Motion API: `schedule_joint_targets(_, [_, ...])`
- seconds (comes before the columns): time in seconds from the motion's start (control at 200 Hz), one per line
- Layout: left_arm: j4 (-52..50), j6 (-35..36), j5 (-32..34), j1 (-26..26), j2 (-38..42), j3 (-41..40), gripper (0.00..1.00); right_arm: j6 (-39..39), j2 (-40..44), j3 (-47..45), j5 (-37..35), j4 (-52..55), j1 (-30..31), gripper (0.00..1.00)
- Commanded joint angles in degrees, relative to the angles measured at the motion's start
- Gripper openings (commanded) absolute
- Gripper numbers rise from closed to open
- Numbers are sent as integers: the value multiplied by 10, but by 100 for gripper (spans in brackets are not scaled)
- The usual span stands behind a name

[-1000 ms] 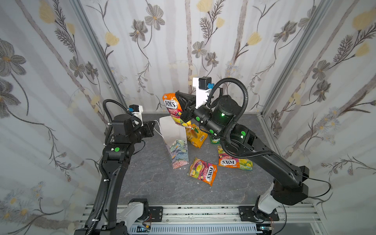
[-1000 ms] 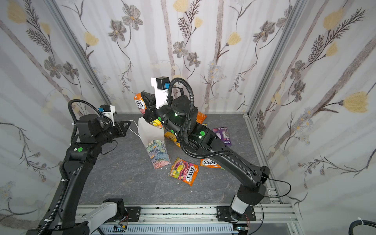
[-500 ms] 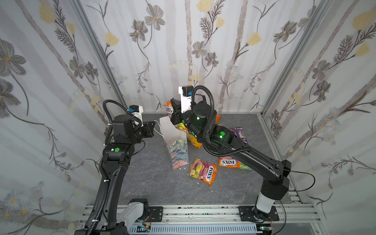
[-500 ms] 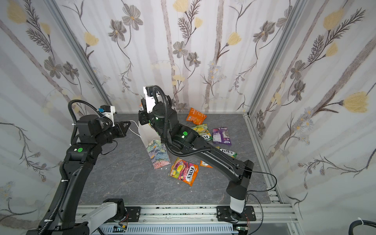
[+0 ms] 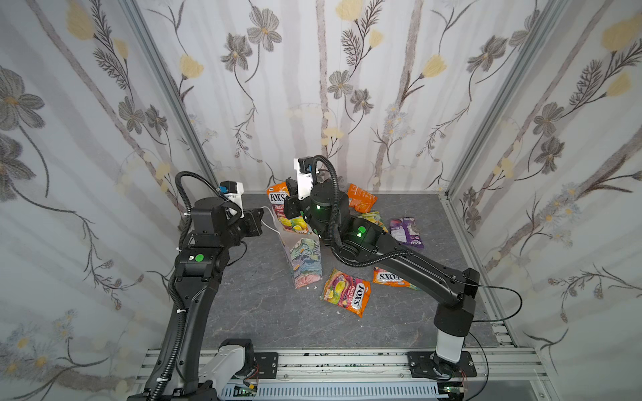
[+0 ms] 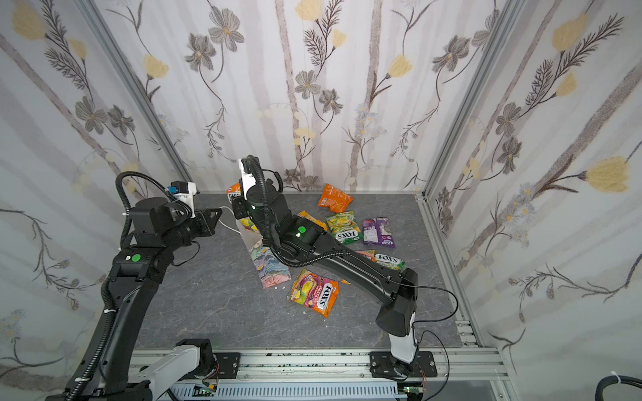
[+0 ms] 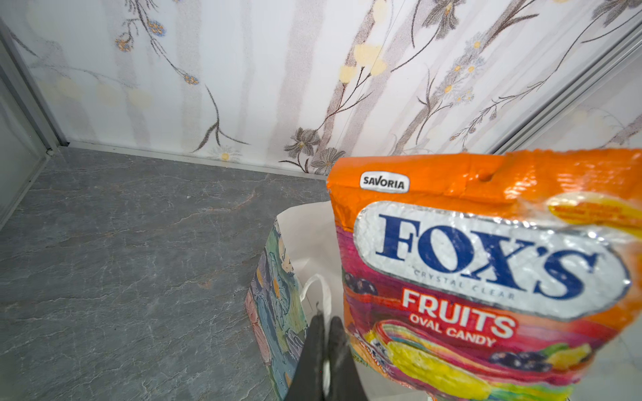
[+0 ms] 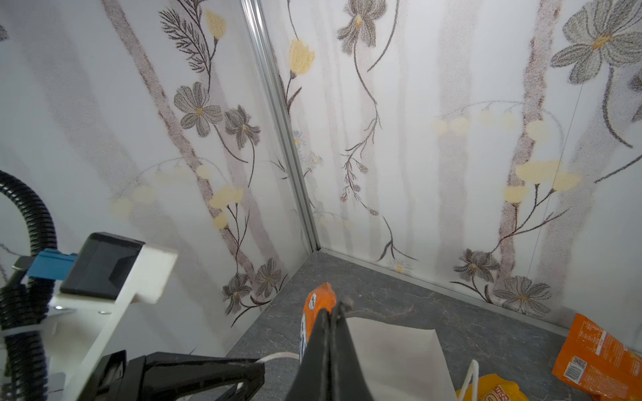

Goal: Place the snacks into the paper bag
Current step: Place the snack in the paper bag.

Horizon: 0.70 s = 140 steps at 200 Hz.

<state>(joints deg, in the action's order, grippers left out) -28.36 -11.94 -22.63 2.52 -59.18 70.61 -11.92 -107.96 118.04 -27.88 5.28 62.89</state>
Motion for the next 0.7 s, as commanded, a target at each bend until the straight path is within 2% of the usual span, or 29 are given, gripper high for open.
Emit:
schedule_joint_targets(0.0, [-4,13,9,0,-2,3,0,-9,-6,5,-22,-30,-1,0])
schedule_joint_targets(0.694, [-5,25,11,-1,0,2,0,-35,-64,8,-10,-22,-15,0])
